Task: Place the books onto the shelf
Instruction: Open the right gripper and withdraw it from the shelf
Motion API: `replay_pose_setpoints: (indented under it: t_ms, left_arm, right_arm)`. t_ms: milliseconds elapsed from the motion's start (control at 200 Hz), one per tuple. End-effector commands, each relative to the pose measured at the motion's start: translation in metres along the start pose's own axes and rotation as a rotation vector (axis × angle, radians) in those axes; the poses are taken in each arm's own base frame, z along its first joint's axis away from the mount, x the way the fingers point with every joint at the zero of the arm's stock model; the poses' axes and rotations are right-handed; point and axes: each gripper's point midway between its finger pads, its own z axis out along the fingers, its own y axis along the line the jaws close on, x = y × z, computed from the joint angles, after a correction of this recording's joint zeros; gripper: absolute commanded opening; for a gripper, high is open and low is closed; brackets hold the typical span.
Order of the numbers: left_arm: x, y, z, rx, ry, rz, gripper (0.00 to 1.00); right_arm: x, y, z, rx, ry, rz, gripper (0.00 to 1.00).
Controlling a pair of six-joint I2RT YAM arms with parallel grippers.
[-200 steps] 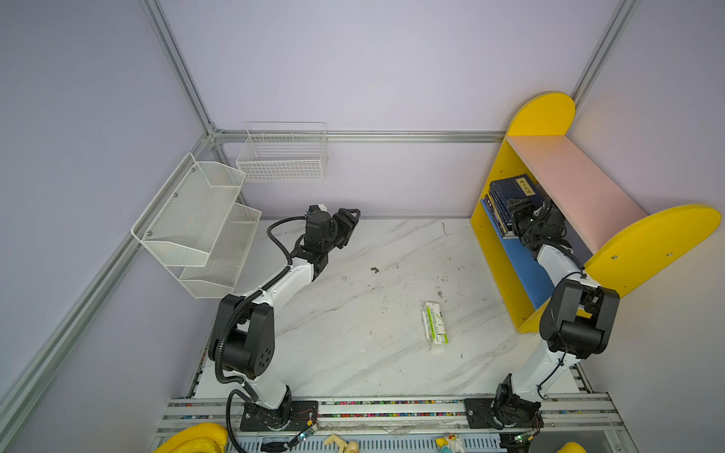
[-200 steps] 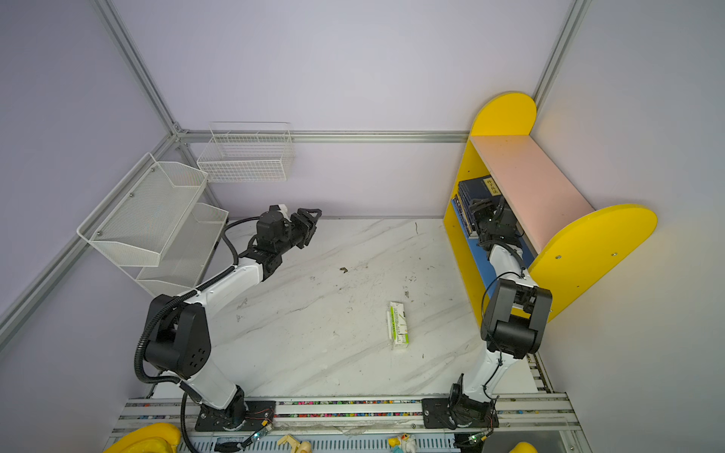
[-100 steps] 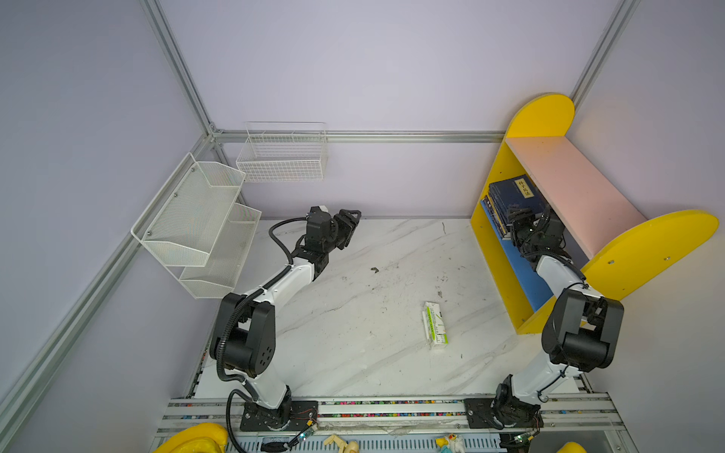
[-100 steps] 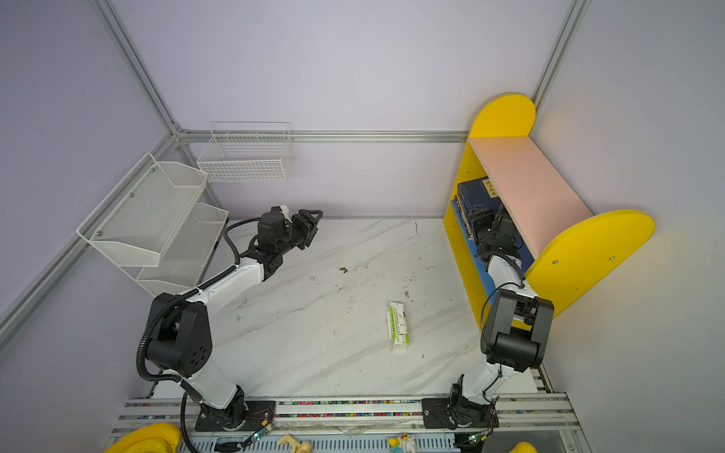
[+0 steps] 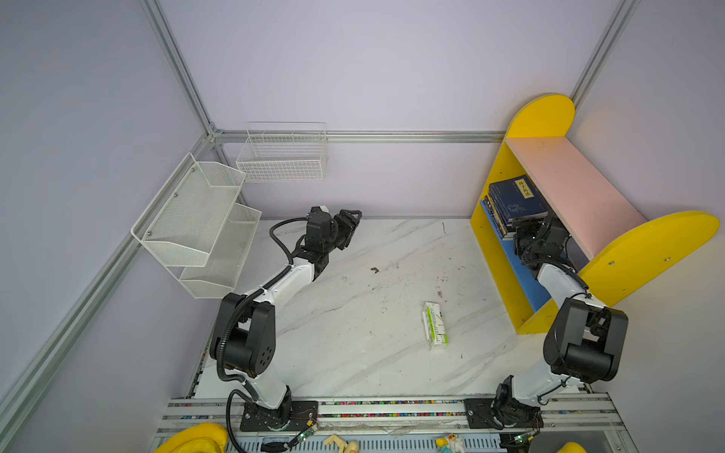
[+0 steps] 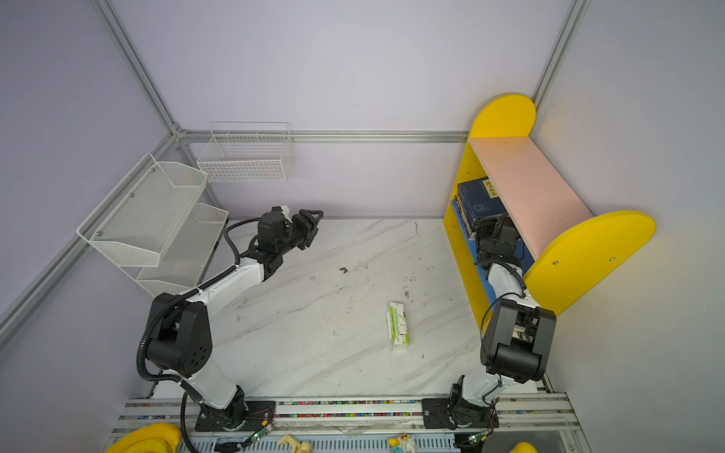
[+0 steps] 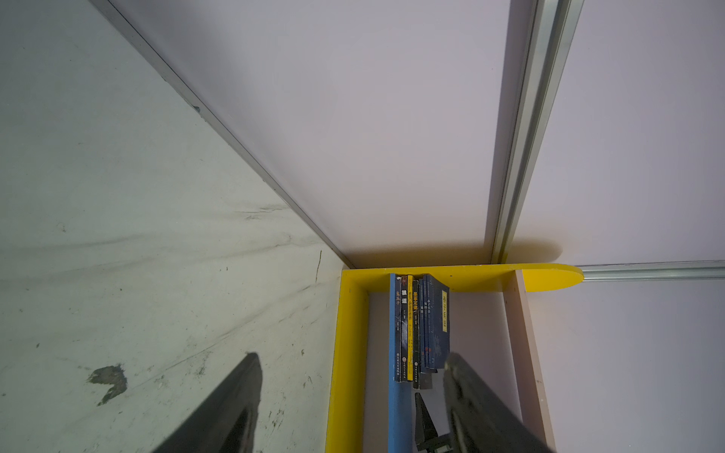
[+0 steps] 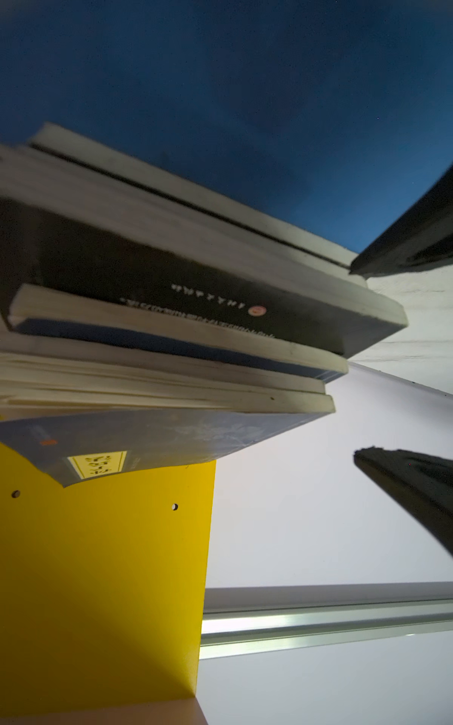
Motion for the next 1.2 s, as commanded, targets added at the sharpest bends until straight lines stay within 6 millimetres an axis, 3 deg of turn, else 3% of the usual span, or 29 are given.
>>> replay_pose_setpoints:
  t_ms: [0,185,460,570,600,700,810,900,985,1080,1095,1195]
  left_arm:
    - [0.001,0.008,0.001,-0.002,0.013,-0.003,0.74]
    - [0.002,0.006,0.004,0.007,0.046,0.024,0.82]
    - [0.008,0.007,0.005,-0.005,0.083,0.084,0.91]
    - [0.013,0.007,0.004,0.009,0.113,0.134,0.95]
    - [0.015,0.007,0.004,0.015,0.128,0.152,1.0]
    - [0.022,0.014,0.0,0.001,0.169,0.24,1.0]
    - [0.016,0.041,-0.013,-0.085,0.135,0.34,1.0]
    - [0.005,0.085,-0.034,-0.27,0.067,0.417,1.0]
    - [-0.006,0.118,-0.059,-0.366,-0.016,0.45,1.0]
    - [-0.02,0.141,-0.092,-0.423,-0.165,0.536,1.0]
    - [-0.023,0.136,-0.101,-0.409,-0.203,0.553,1.0]
    - [-0.047,0.147,-0.141,-0.484,-0.413,0.684,1.0]
  right_arm:
    - [-0.008,0.01,-0.013,-0.03,-0.03,-0.003,0.71]
    - [0.009,0.004,-0.026,-0.049,0.029,-0.023,0.71]
    - [0.042,0.017,-0.056,-0.166,0.136,-0.084,0.72]
    - [0.079,0.015,-0.057,-0.193,0.227,-0.109,0.72]
    - [0.092,0.014,-0.057,-0.194,0.252,-0.132,0.73]
    - [0.136,0.001,-0.053,-0.131,0.313,-0.259,0.73]
    - [0.181,-0.022,-0.042,-0.047,0.366,-0.432,0.79]
    - [0.204,-0.039,-0.036,0.019,0.349,-0.585,0.84]
    - [0.2,-0.054,-0.035,0.115,0.226,-0.7,0.87]
    - [0.178,-0.067,-0.039,0.193,0.07,-0.743,0.9]
    - [0.175,-0.068,-0.04,0.199,0.05,-0.747,0.91]
    - [0.157,-0.067,-0.044,0.219,-0.052,-0.819,0.94]
